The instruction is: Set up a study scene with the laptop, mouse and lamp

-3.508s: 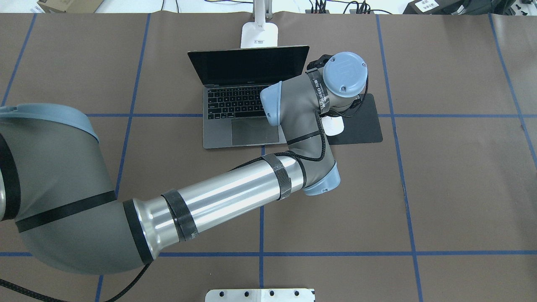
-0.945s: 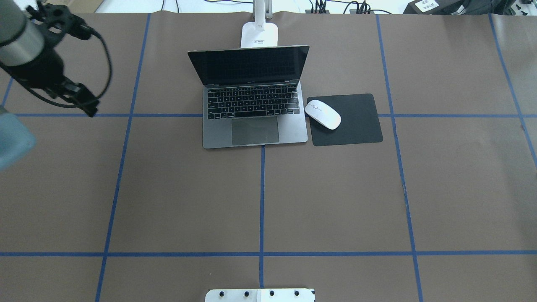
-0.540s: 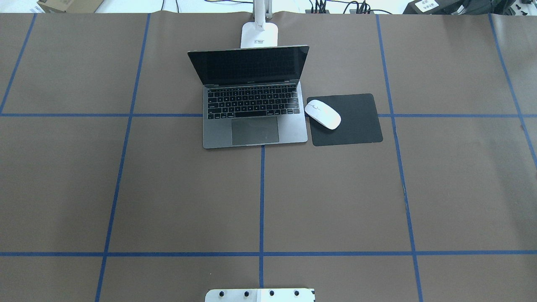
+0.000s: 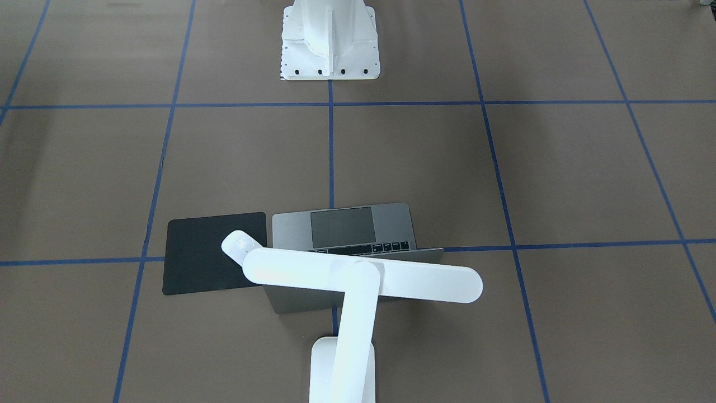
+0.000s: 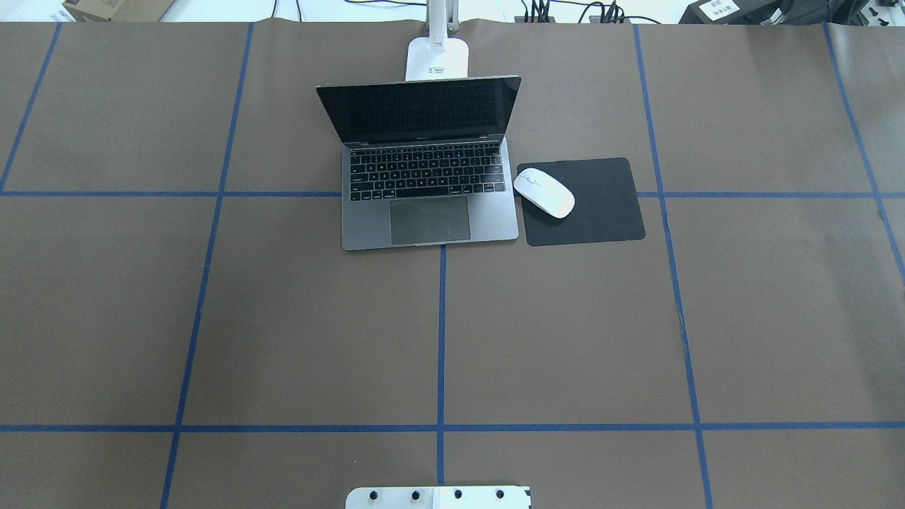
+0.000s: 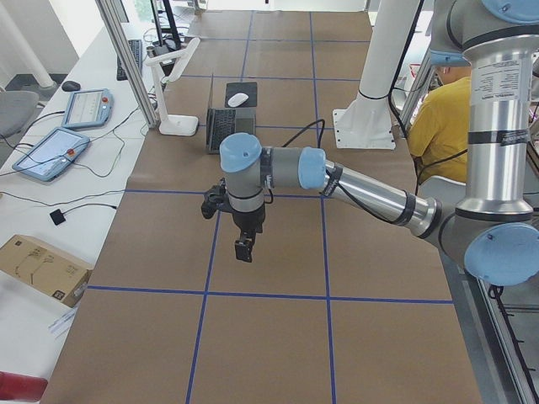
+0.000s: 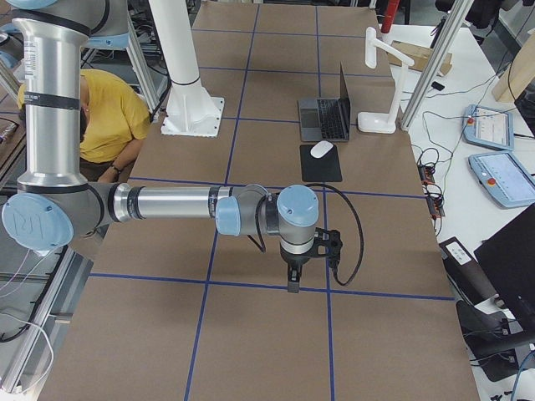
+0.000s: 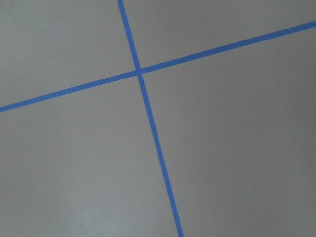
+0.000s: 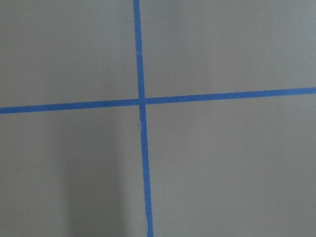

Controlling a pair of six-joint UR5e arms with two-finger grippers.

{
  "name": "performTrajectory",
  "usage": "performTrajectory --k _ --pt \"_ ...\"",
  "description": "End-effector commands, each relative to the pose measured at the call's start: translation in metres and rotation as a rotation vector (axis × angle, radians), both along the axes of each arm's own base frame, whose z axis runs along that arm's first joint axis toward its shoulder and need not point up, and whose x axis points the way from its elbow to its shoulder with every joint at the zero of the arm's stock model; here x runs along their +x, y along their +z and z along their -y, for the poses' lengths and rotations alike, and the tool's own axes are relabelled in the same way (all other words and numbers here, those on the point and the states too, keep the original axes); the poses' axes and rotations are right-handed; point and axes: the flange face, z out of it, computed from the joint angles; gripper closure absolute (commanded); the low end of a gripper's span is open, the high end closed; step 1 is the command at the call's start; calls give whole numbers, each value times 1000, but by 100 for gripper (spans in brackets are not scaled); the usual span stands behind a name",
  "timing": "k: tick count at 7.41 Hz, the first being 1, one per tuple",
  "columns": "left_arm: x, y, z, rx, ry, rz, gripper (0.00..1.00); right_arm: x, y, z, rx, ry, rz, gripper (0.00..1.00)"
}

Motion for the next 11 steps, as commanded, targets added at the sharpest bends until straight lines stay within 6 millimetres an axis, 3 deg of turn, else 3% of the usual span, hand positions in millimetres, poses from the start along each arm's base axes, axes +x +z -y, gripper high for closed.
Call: performTrajectory --k 1,3,11 --pt "-10 45 -42 36 -29 -32 0 0 2 -2 -4 0 0 0" --pt "-14 59 -42 56 -40 -32 0 0 3 -3 -6 0 0 0" --pt "-8 48 -38 76 -38 -124 0 0 3 -8 -10 13 2 0"
